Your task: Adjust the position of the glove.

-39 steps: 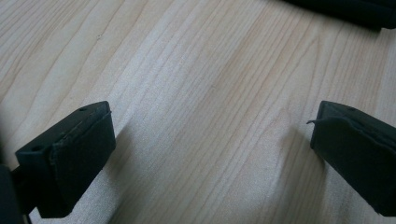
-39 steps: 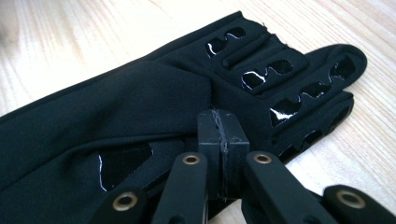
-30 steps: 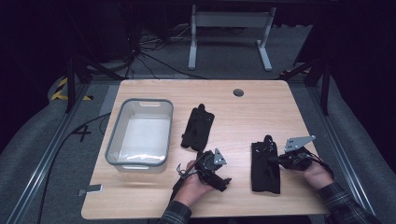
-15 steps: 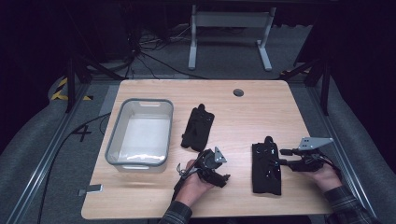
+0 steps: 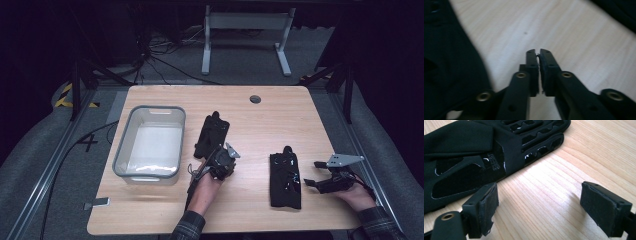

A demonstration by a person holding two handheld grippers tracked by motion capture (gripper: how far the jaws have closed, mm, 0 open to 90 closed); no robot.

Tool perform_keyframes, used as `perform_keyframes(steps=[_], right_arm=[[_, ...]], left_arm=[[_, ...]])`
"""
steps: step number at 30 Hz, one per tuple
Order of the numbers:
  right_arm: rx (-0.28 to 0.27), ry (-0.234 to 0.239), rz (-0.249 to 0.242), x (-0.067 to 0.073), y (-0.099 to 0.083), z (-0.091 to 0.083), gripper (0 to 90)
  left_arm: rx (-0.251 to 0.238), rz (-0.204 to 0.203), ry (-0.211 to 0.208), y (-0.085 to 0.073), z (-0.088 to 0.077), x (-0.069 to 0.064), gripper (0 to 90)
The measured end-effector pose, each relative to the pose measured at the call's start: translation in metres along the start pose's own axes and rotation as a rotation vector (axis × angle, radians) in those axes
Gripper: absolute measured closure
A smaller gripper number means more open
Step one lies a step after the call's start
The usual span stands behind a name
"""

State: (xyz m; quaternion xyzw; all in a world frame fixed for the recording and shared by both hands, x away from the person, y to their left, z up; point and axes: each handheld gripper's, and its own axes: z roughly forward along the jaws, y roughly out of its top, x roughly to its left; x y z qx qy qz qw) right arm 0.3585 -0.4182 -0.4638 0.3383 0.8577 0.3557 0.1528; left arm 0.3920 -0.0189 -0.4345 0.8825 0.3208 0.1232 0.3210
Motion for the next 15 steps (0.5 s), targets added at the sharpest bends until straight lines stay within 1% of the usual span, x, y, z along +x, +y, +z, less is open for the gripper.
perform_keyframes(steps=[2,3,4,6,7,8,10,11,13,15], right_arm=[[-0.009,-0.002,0.0,-0.001,-0.001,0.0,14.6],[-0.013,-0.003,-0.004,-0.001,-0.001,0.001,14.4],[-0.016,-0.002,-0.005,-0.001,-0.002,0.001,14.4],[-0.02,0.0,-0.006,-0.001,-0.002,0.001,14.2],[-0.021,0.001,-0.007,-0.001,-0.002,0.001,14.1],[-0.023,0.002,-0.007,-0.001,-0.002,0.001,14.0],[-0.024,0.001,-0.007,-0.001,-0.002,0.001,13.8],[-0.023,0.002,-0.008,-0.001,-0.002,0.001,13.8],[-0.023,0.002,-0.008,-0.001,-0.002,0.001,13.8],[-0.023,0.002,-0.008,-0.001,-0.003,0.001,13.6]], left_arm=[[0.008,-0.029,0.021,0.006,-0.001,0.009,89.7],[-0.002,-0.049,0.044,0.009,-0.003,0.015,89.7],[-0.001,-0.066,0.051,0.011,-0.003,0.02,89.8],[-0.003,-0.082,0.079,0.015,-0.003,0.028,89.7],[-0.014,-0.1,0.086,0.017,-0.002,0.033,89.8],[-0.011,-0.106,0.091,0.018,0.0,0.037,89.8],[0.0,-0.113,0.115,0.021,0.004,0.043,89.8],[-0.005,-0.115,0.127,0.021,0.005,0.046,89.8],[0.005,-0.138,0.13,0.02,0.011,0.052,89.8],[0.028,-0.139,0.137,0.017,0.016,0.055,89.8]])
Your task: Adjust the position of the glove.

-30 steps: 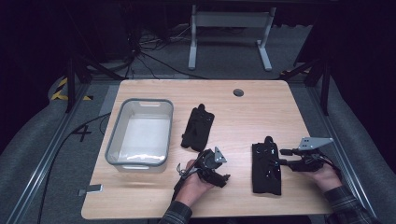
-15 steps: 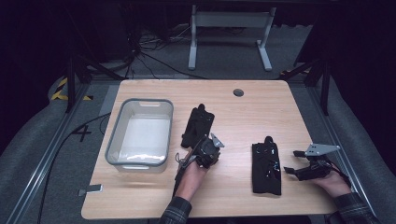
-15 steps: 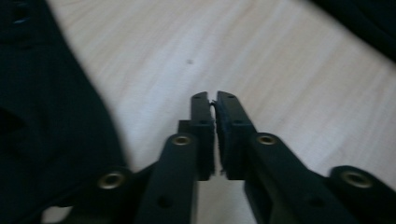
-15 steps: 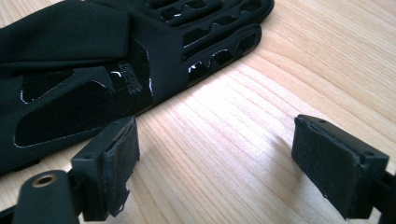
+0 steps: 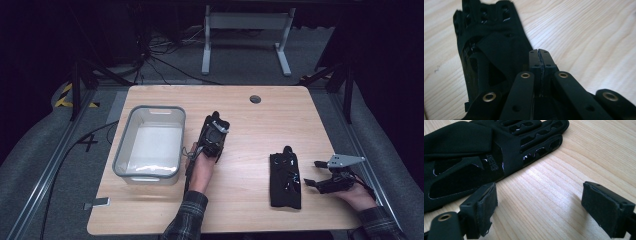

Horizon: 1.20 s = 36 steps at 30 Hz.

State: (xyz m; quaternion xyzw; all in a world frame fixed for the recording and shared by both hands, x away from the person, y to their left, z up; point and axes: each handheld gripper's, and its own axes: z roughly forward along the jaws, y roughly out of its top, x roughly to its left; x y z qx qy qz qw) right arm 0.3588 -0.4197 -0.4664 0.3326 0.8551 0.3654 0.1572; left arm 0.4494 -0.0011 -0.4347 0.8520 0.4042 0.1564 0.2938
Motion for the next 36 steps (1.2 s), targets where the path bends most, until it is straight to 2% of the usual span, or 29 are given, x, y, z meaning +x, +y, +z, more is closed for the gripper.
perform_keyframes(steps=[4,8,12,16,18,22,26,36], right_arm=[[0.001,0.002,-0.002,0.0,0.0,0.0,13.2],[0.002,0.004,-0.003,0.0,0.0,0.0,13.2],[0.001,0.004,-0.004,0.0,0.0,0.0,13.1],[0.002,0.005,-0.003,0.0,0.0,0.0,13.1],[0.001,0.004,-0.003,0.0,0.0,0.0,13.1],[0.001,0.004,-0.004,0.0,0.0,0.0,13.1],[0.001,0.004,-0.004,0.0,0.0,0.0,13.1],[0.001,0.002,-0.002,0.0,0.0,0.0,13.1]], left_arm=[[0.027,-0.007,0.002,-0.004,0.009,0.003,89.8],[0.03,-0.011,-0.007,-0.005,0.011,0.001,89.7],[0.04,-0.007,-0.049,-0.006,0.011,-0.002,89.8],[0.045,0.005,-0.067,-0.008,0.011,-0.006,89.8],[0.042,-0.005,-0.106,-0.009,0.01,-0.009,89.8],[0.038,-0.002,-0.144,-0.011,0.009,-0.016,89.8],[0.046,0.026,-0.172,-0.012,0.007,-0.025,89.7],[0.036,0.047,-0.242,-0.016,0.006,-0.044,89.7]])
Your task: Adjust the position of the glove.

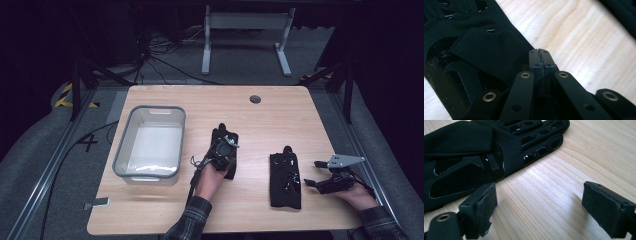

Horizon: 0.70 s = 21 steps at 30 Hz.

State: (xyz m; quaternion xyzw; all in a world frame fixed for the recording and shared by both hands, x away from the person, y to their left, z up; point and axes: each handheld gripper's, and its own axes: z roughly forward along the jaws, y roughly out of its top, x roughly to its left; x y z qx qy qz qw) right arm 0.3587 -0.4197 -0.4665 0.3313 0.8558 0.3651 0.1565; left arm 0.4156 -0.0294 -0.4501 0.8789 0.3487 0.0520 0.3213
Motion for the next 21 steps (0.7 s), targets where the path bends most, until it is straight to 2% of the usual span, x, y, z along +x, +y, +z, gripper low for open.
perform_keyframes(steps=[5,10,13,17,18,20,21], right_arm=[[0.001,0.001,0.001,0.0,0.0,0.0,13.1],[0.001,0.001,0.001,0.0,0.0,0.0,13.1],[0.001,0.001,0.001,0.0,0.0,0.0,13.1],[0.001,0.001,0.001,0.0,0.0,0.0,13.1],[0.001,0.001,0.001,0.0,0.0,0.0,13.1],[0.001,0.001,0.001,0.0,0.0,0.0,13.1],[0.001,0.001,0.001,0.0,0.0,0.0,13.1]], left_arm=[[0.003,0.033,-0.018,-0.001,0.002,-0.013,89.8],[0.005,0.05,-0.043,-0.002,0.003,-0.023,89.8],[0.009,0.063,-0.072,-0.002,0.004,-0.03,89.7],[0.016,0.081,-0.09,-0.002,0.005,-0.039,89.7],[0.014,0.088,-0.107,-0.003,0.005,-0.043,89.7],[0.015,0.094,-0.107,-0.002,0.005,-0.045,89.6],[0.01,0.106,-0.087,0.0,0.002,-0.046,88.2]])
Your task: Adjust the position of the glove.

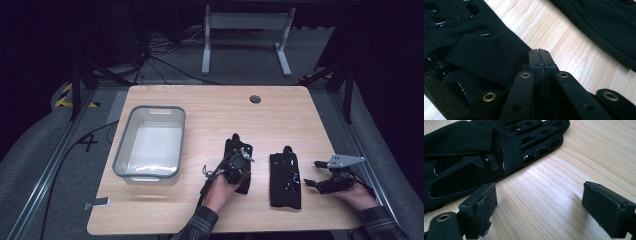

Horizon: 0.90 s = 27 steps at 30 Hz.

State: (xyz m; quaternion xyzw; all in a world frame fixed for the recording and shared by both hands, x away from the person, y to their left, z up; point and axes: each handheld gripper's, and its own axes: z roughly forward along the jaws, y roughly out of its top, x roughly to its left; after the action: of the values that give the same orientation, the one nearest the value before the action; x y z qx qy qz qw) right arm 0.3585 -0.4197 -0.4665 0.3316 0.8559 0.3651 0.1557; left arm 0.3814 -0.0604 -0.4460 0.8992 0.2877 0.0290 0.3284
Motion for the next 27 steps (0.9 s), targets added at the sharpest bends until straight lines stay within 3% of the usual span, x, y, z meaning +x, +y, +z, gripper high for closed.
perform_keyframes(steps=[4,9,13,17,22,27], right_arm=[[0.001,0.0,0.0,0.0,0.0,0.0,13.1],[0.001,0.001,0.0,0.0,0.0,0.0,13.0],[0.001,0.001,0.0,0.0,0.0,0.0,12.9],[0.001,0.001,-0.001,0.0,0.0,0.0,12.8],[0.001,0.002,-0.001,0.0,0.0,0.0,12.8],[0.001,0.002,-0.002,0.0,0.0,0.0,12.7]], left_arm=[[-0.026,-0.01,0.021,0.004,-0.01,0.006,88.2],[-0.055,-0.031,0.079,0.009,-0.023,0.024,89.6],[-0.058,-0.054,0.146,0.01,-0.029,0.044,89.7],[-0.026,-0.093,0.157,0.004,-0.023,0.058,89.7],[0.026,-0.086,0.166,0.001,-0.009,0.06,89.7],[0.021,-0.069,0.162,-0.001,-0.007,0.052,89.8]])
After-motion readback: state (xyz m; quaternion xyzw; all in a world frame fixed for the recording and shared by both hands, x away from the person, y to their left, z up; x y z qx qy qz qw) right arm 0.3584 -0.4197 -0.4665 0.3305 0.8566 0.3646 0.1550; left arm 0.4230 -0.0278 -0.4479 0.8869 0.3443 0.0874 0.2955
